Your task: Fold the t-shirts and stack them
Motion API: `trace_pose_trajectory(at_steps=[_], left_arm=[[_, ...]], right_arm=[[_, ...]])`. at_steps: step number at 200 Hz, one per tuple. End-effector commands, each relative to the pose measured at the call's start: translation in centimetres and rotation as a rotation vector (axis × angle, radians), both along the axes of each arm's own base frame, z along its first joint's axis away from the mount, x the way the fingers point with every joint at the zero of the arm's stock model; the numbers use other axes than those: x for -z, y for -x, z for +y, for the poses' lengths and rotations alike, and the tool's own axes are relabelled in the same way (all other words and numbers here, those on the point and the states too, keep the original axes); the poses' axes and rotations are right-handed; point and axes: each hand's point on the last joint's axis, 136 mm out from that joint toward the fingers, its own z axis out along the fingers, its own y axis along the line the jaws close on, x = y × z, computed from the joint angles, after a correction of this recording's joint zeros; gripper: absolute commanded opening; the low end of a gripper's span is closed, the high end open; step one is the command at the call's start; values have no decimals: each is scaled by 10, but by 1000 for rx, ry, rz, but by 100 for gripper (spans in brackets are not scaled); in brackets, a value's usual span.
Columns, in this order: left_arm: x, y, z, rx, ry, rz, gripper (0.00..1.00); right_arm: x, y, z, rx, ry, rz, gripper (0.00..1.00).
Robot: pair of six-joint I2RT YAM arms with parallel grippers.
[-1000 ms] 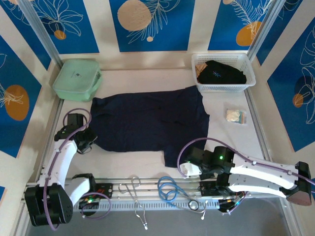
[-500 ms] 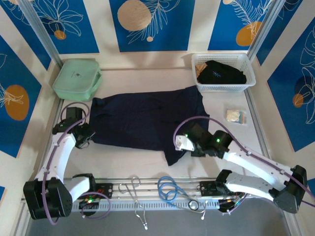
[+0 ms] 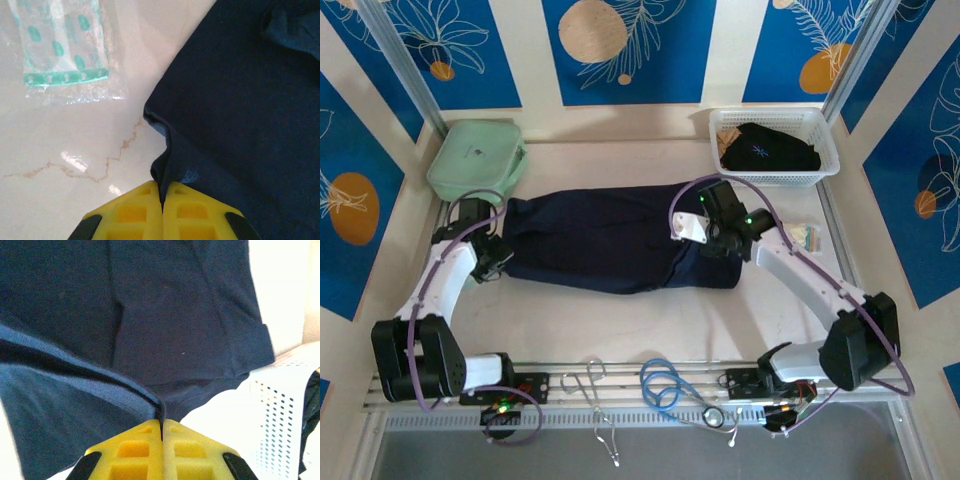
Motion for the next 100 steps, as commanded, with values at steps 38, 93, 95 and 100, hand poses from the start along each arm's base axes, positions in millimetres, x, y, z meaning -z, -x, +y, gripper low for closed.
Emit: trace_pose_trajectory(at_steps=[38, 93, 95, 100], left_arm=[[1, -36, 10, 25, -56, 14, 0], [16, -53, 17, 23, -81, 65, 0], [17, -53, 17, 24, -81, 65, 0], [18, -54, 17, 25, -82, 70, 0]], right_arm=[[-9, -58, 14, -87, -38, -26, 0], [2, -99, 11, -75, -30, -19, 0], [3, -101, 10, -72, -28, -18, 0], [4, -104, 10, -74, -25, -20, 0]])
